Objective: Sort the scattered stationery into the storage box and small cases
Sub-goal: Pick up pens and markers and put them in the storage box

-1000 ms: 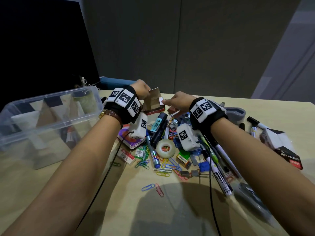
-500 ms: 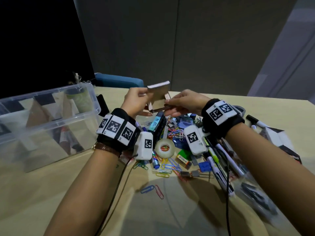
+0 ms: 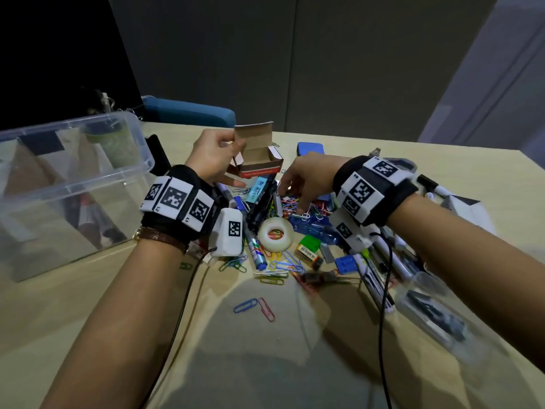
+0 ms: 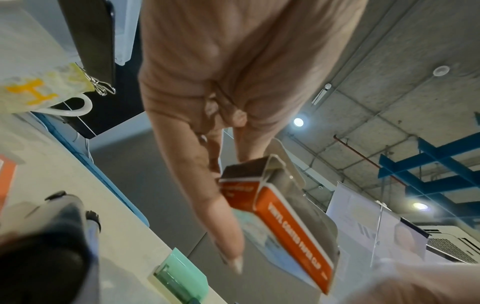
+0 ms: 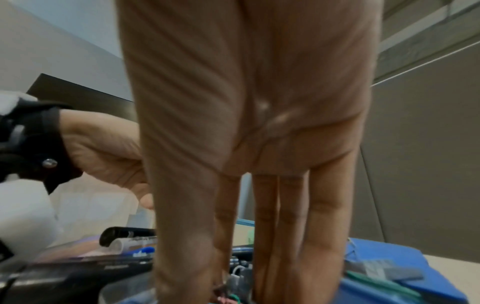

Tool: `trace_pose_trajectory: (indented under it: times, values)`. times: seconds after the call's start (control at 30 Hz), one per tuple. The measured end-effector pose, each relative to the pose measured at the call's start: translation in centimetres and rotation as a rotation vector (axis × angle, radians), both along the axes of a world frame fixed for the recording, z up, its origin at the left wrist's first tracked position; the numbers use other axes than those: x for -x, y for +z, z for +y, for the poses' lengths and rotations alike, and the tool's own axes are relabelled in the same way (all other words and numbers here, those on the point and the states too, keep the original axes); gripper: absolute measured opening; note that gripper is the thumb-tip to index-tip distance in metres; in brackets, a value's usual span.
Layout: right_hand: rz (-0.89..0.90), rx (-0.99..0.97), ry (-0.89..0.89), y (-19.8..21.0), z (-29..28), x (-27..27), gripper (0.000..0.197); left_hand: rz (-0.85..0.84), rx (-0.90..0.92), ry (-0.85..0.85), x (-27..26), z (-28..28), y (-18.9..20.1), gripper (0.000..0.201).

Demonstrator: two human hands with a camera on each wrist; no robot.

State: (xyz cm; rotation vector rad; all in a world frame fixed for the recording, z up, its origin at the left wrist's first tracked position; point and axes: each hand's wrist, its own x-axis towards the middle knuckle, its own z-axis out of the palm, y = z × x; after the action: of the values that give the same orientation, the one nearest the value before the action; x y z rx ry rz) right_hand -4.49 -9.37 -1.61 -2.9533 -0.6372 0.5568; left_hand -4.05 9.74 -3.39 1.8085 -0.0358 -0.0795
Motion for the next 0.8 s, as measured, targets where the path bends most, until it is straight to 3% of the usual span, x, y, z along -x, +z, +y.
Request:
trace_pose_trajectory:
  times: [0.2,0.4,0.57,0.67,0.8]
  values:
    - [0.036,-0.062,0.029,-0.7,-0.4,-0.4,0.036,-0.014,-0.005,-0.012,0.1,-0.1,-0.1,0.016]
    - [-0.124,-0.168,0.074,-1.3,-1.4,0.1,0.018,-0.008,0.015,-0.024,0.2,-0.3,-0.1,0.019]
    - [-0.014,-0.389,-0.034,-0.3,-3.1,-0.2,0.014,0.006,0.018,-0.049,0.4,-0.4,0.1,0.022]
    - [0.085,-0.57,-0.08,0.9,-4.1,-0.1,0.021,0.005,0.014,-0.045,0.4,-0.2,0.2,0.023]
    - [0.087,-0.576,-0.158,1.5,-5.0,0.2,0.043,0.017,0.022,-0.045,0.5,-0.2,0.2,0.024]
